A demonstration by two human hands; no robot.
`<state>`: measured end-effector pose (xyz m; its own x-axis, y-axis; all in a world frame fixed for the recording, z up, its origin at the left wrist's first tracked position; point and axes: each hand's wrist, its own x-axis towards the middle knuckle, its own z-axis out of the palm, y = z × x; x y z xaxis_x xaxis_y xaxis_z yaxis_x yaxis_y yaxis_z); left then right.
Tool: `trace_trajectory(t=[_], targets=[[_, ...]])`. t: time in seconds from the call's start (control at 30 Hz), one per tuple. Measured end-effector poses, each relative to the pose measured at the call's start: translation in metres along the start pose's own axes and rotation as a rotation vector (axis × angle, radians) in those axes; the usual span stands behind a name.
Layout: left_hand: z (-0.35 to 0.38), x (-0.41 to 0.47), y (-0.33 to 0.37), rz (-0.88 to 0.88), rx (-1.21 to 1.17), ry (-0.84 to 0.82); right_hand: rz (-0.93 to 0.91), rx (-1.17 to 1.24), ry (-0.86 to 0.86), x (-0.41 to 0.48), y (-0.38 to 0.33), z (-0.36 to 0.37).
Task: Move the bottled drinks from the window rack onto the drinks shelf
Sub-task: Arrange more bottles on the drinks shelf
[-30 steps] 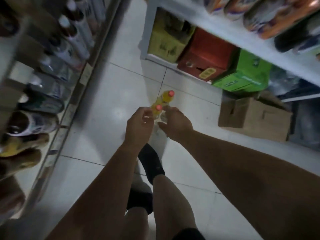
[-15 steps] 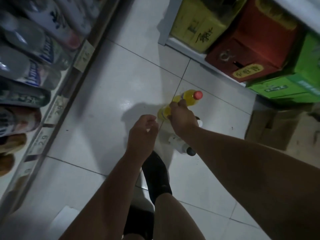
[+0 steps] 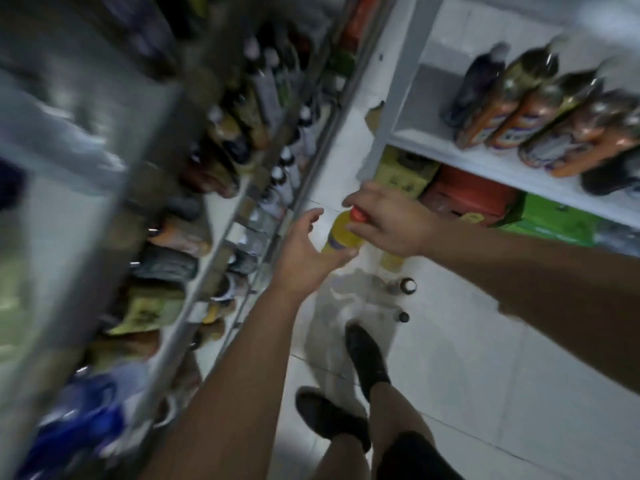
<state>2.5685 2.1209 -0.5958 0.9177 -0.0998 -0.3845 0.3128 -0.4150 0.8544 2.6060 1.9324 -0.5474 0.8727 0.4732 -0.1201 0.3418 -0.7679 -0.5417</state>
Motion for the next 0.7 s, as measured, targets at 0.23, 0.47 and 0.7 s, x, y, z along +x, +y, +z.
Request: trace_trajectory(t=[0.23,0.47,0.7], targets=[[-0.139,-0.103,0.207,0.379,-0.172,0.277,-0.39,-0.115,0.246,0.024,-0.221,-0.218],[-0.247,-0.215,0.347,0.571,-0.206,0.594,-0.485,0.219,0.459,0.018,-0.385,-0.347],[-0.342,-0.32,0.413,0.762,-0.452,0.558,-0.645,0.718,0.291,0.003,-0.468,-0.343]])
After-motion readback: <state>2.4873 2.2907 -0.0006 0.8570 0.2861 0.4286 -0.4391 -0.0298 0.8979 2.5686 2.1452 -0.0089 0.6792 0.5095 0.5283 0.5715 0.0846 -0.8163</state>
